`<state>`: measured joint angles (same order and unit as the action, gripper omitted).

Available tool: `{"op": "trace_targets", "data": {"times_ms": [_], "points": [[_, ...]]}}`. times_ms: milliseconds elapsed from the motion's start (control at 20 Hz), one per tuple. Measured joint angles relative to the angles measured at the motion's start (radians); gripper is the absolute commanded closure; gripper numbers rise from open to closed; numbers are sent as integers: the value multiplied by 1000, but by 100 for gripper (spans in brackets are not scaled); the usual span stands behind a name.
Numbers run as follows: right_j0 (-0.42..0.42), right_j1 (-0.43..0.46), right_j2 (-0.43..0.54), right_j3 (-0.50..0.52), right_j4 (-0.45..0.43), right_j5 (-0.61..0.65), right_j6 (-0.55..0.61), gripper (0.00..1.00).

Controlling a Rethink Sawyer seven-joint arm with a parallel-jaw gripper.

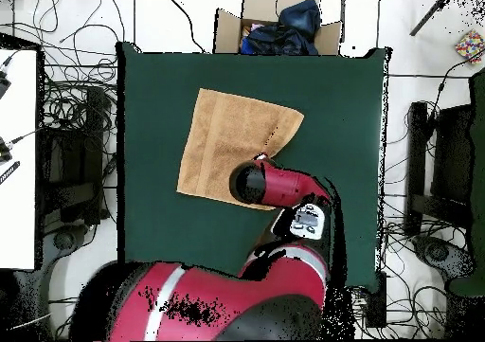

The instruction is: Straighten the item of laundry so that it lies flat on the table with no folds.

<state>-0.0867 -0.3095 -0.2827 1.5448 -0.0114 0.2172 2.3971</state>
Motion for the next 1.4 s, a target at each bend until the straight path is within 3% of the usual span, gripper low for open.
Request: {"op": "trace_targets", "data": {"times_ms": [450, 900, 1400], "points": [[112, 44, -118, -39, -10, 0, 0, 0], [226, 110, -302, -94, -14, 25, 0, 0], [256, 95, -356, -115, -14, 133, 0, 0]]}}
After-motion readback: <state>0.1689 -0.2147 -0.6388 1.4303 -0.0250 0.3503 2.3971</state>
